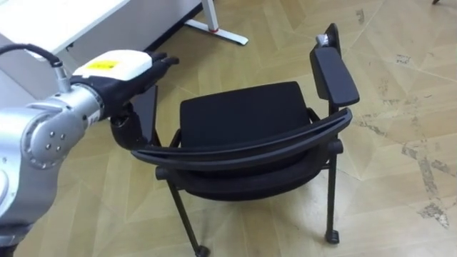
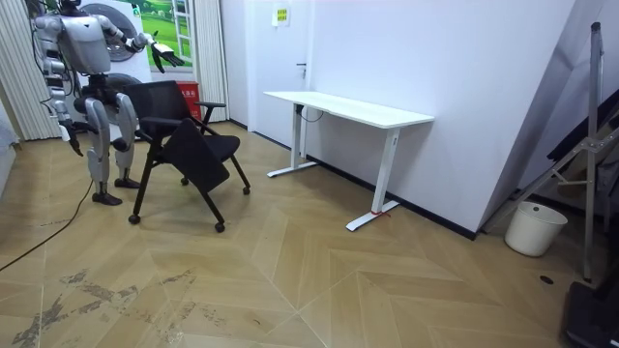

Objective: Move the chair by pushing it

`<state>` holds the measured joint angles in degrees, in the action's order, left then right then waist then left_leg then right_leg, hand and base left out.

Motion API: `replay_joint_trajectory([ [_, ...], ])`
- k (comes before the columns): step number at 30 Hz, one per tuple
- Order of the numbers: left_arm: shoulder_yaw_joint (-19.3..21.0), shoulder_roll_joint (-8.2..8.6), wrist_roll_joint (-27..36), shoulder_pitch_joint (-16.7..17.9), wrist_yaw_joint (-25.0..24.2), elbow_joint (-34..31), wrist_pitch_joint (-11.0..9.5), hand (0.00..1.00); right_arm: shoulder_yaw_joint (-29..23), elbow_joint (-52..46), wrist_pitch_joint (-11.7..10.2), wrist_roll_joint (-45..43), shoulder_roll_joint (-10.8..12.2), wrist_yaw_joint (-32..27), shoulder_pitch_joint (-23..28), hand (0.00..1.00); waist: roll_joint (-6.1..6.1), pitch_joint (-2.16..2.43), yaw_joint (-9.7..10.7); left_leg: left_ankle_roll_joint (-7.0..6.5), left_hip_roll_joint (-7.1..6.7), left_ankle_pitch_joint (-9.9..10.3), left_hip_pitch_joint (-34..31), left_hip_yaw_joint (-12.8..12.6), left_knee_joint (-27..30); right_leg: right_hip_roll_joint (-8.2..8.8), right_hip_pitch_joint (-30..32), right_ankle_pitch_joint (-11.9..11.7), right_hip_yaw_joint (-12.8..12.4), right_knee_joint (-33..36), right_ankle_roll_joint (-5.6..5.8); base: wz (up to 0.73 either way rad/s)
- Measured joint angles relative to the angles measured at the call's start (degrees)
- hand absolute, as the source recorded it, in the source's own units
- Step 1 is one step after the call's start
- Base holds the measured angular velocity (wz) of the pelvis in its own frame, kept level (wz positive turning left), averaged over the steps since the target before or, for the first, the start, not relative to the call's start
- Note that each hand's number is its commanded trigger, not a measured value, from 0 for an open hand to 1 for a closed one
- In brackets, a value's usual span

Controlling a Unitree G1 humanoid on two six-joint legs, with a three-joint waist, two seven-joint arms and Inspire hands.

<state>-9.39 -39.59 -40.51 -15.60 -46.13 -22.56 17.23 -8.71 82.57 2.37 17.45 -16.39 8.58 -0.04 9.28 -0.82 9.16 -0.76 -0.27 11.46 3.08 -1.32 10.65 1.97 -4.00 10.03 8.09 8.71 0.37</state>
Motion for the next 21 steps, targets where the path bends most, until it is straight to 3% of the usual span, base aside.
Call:
replay_joint_trajectory([
  [6, 0.0, -0.61, 2.6, -0.9, -4.0, -1.5, 2.6, 0.0, 0.0, 0.1, 0.3, 0.4, 0.0, -0.3, 0.0, 0.0, 0.1, -0.01, 0.0, 0.0, -0.04, 0.0, -0.2, 0.1, 0.0, 0.05, 0.1, 0.0, 0.1, -0.1, 0.0, 0.0],
  [17, -0.1, -0.59, 4.1, -0.9, -4.5, -3.7, 2.6, 0.0, 0.2, 0.1, 0.3, 0.5, 0.0, -0.3, -0.4, 0.0, -0.24, -0.31, 0.1, 0.0, -0.04, 0.0, 0.0, 0.1, 0.1, 0.03, 0.1, 0.0, -0.2, -0.1, 0.0, -0.01],
  [21, -2.3, -0.59, 4.0, -0.9, -4.5, -3.9, 2.8, 0.0, 0.6, 0.1, 0.3, 2.0, 0.0, -0.3, -0.7, 0.0, -0.52, -0.51, 0.1, 0.0, -0.06, 0.0, 0.1, 0.1, 0.0, 0.05, 0.0, 0.0, -0.1, -0.1, 0.01, 0.0],
])
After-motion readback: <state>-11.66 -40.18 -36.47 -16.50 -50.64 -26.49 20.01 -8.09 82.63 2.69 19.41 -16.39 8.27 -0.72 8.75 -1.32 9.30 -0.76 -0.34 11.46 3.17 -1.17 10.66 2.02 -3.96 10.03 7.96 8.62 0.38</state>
